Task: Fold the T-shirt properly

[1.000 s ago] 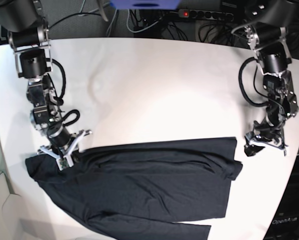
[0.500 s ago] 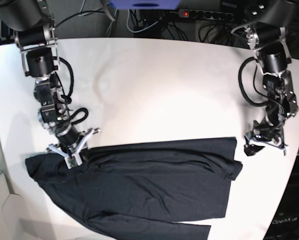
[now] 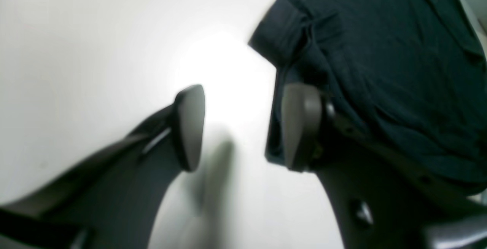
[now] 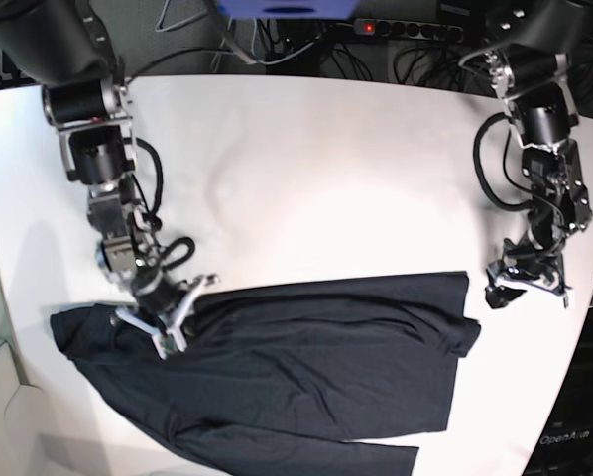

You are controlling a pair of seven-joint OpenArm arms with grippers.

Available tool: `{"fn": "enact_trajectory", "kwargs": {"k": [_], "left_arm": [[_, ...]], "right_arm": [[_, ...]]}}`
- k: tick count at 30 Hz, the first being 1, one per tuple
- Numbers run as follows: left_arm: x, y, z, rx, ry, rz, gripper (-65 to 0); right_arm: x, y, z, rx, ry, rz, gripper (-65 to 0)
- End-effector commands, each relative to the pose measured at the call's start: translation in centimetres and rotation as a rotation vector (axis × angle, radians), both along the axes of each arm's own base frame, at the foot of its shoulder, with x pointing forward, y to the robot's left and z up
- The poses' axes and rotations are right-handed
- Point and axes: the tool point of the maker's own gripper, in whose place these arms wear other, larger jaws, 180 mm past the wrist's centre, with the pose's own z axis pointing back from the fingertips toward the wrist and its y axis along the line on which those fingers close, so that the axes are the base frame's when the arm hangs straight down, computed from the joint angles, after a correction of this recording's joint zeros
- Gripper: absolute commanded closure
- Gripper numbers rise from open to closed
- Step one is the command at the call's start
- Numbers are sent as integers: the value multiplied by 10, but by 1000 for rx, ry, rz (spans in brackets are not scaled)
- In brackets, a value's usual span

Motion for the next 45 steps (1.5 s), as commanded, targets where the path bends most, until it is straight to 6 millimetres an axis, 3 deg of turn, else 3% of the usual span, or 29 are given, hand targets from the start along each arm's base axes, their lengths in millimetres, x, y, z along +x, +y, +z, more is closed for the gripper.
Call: {"fn": "enact_trajectory", "kwargs": {"k": [1,6,8,10,12,16,19,23,27,31,37,40,45], "left_arm": [[14,5,25,11,-74,0,-317],[14,5,24,11,-72,0,-317],[7,6,17,11,-56,0,-317],[7,6,17,10,-55,2,-317],[7,6,17,10,-55,2,-317],[9,7,21,11,-67,3,-317],[16,2,47,42,-125,-21,-317],[23,-9,76,71,-163,-69,-317],[36,-28,96,66,-198,-99,-317],[42,-58,90,41,-191,-149,-317],[44,-119,80,103,-163,-340,-318],[45,-148,83,236,-161,-474,-319],[40,-192,91,458,-204,-636,-320]], "right_arm": [[25,11,39,11,-108,20,-53],[53,36,80,-36,-194,70,-52],[62,35,96,-40,-222,64,-52],[64,30,99,-42,-224,56,-52],[61,12,93,-41,-212,19,-52],[40,-18,60,-43,-154,-35,-52],[26,-41,42,-69,-118,-59,-51],[21,-66,39,-90,-109,-95,-51],[20,-93,44,-78,-119,-159,-51],[18,-109,46,-80,-121,-191,-51],[1,-112,25,-88,-78,-193,-53],[-6,-126,34,-86,-112,-227,-52],[-14,-123,50,-109,-169,-213,-53]]}}
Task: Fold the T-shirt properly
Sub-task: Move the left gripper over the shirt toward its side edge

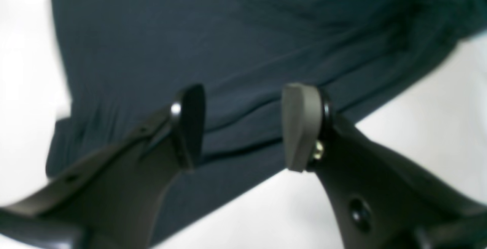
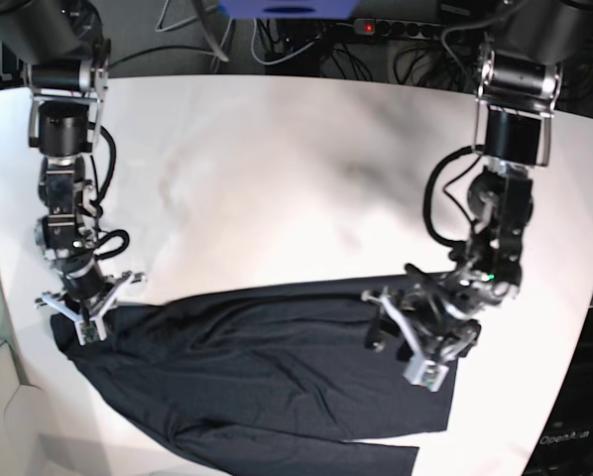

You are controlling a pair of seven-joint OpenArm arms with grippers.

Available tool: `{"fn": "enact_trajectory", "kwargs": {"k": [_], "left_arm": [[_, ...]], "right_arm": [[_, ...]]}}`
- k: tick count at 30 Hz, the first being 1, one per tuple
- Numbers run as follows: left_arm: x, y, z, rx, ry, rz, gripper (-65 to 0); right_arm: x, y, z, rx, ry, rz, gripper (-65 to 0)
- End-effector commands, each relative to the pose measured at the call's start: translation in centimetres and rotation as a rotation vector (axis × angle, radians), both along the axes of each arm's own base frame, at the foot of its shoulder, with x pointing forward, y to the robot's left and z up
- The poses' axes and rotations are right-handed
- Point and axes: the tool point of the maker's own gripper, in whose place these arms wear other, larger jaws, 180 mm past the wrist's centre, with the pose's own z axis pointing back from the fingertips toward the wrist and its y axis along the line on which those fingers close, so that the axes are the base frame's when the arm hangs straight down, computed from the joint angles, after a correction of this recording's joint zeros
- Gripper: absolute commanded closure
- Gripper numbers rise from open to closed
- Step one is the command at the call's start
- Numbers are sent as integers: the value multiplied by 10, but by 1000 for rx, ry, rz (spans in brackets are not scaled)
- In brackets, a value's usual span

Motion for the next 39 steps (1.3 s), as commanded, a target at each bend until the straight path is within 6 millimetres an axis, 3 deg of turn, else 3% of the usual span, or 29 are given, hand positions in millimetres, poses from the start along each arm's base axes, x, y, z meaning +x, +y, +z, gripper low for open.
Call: {"fn": "enact_trajectory", "kwargs": {"k": [1,4,14,19,24,28,39], "left_arm": [[8,-1,17,24,-57,-7,-320],[8,-6,12,124,-72,-23,-320],[14,13,1,539,-130,-15,-326],[9,3,-12,686,-135,-88,-452],[0,0,-51,736,-51,-149,-462],[3,4,-63,744,-7,-152,-462],[9,8,-62,741,1,-142,-462]], "right_arm": [[9,-3,22,-7,-62,4,-53],[7,-3,21,-8,-62,6,-53],[5,-4,18,-8,-55,3,-55],[-1,-4,12,-9,-43,4,-55],[-1,-3,11,-7,-40,4,-55],[-1,-4,11,-10,-40,3,-55],[-9,-4,3,-9,-21,3,-55]]}}
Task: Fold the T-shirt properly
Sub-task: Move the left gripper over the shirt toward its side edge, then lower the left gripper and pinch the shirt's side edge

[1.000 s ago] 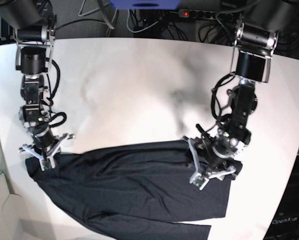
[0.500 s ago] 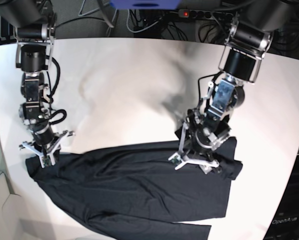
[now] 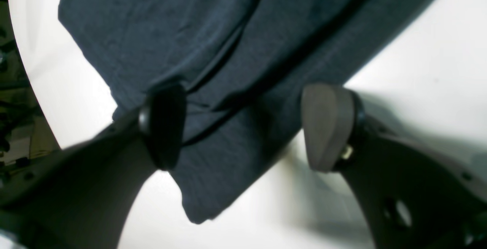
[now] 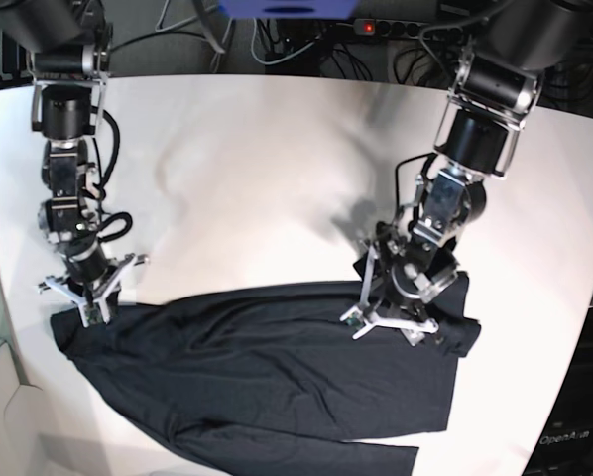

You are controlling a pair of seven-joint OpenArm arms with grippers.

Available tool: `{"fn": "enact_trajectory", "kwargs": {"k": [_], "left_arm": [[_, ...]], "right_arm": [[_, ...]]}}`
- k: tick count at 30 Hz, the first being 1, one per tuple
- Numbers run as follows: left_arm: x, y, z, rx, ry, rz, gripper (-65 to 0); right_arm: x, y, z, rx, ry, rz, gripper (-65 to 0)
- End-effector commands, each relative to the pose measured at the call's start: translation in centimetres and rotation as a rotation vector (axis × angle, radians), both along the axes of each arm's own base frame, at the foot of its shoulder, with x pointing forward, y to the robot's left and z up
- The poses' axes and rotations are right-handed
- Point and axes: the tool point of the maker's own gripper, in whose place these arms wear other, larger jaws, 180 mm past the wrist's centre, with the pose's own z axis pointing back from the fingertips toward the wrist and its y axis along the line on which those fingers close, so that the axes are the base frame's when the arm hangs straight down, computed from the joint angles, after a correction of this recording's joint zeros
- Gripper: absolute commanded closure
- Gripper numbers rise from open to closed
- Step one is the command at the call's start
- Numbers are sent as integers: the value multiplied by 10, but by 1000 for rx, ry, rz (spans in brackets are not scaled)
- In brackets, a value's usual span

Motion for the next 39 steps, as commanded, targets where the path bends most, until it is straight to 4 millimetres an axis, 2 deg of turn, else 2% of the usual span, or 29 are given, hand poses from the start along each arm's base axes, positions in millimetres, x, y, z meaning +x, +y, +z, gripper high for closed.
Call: {"fn": "enact_trajectory", "kwargs": {"k": [1,9,18,24,27,30,34,39], "left_arm": [[18,-3,24,-17,-68,-7,-462],[20,-17,28,-50,-88,-31,-462],[22,-16,29,-53,-95,-23,-462],[24,-5,12,-34,-42,4,-462],[24,-13,8,-61,-44,-14,-462],[27,-6,12,-94,-56,21,-461],[32,-10,20,-140,-75,52,-461],[33,-12,21,-144,-78,50,-460]], "right_arm": [[12,-5,21,-5,-64,0,-55],[10,-6,20,-7,-61,0,-55],[9,-6,19,-7,-60,0,-55],[7,-6,17,-7,-54,0,-55],[7,-6,17,-7,-54,0,-55],[6,-6,15,-7,-51,0,-55],[6,-6,15,-6,-50,0,-55],[7,-6,16,-6,-53,0,-55]]}}
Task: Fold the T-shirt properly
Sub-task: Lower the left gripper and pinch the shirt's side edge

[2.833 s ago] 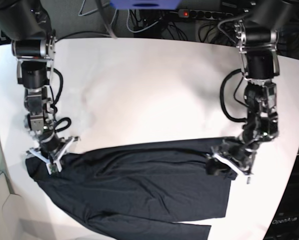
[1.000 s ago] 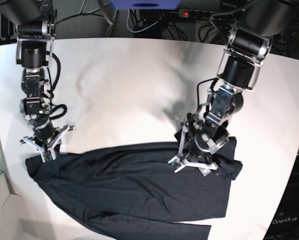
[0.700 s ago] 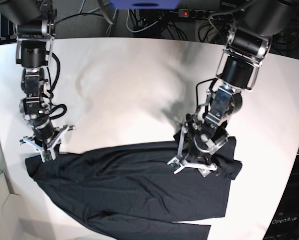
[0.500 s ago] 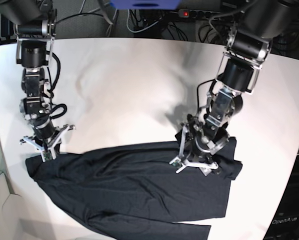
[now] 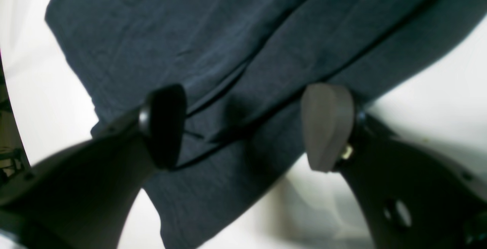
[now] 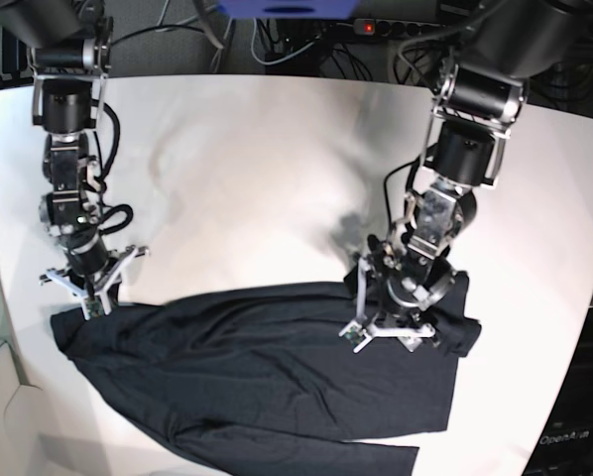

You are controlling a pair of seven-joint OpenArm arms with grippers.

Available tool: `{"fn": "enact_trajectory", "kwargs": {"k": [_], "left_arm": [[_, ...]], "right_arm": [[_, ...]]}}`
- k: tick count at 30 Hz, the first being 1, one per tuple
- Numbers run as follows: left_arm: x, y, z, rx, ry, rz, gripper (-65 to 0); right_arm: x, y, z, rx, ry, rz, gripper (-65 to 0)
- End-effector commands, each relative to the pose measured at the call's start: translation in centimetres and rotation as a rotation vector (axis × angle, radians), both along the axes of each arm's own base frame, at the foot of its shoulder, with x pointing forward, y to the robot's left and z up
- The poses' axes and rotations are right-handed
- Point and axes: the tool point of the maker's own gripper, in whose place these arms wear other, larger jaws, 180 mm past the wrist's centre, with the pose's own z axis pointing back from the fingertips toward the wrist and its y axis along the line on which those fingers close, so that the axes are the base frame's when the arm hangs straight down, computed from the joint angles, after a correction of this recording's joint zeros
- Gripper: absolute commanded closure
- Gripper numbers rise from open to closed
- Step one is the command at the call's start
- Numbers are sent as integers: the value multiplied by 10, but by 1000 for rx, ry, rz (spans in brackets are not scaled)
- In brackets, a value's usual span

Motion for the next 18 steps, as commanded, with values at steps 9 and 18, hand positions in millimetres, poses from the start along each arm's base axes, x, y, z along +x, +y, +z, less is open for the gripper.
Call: {"fn": "enact_trajectory", "kwargs": {"k": [9,18], "left_arm": [[16,-2,22,-16,-62,2,-209],[17,-1,23,-19,-64,9,-46]], "right_arm": [[14,-5,24,-7,-74,3,-55],[13,-5,23,-6,-71,3,-55]]}}
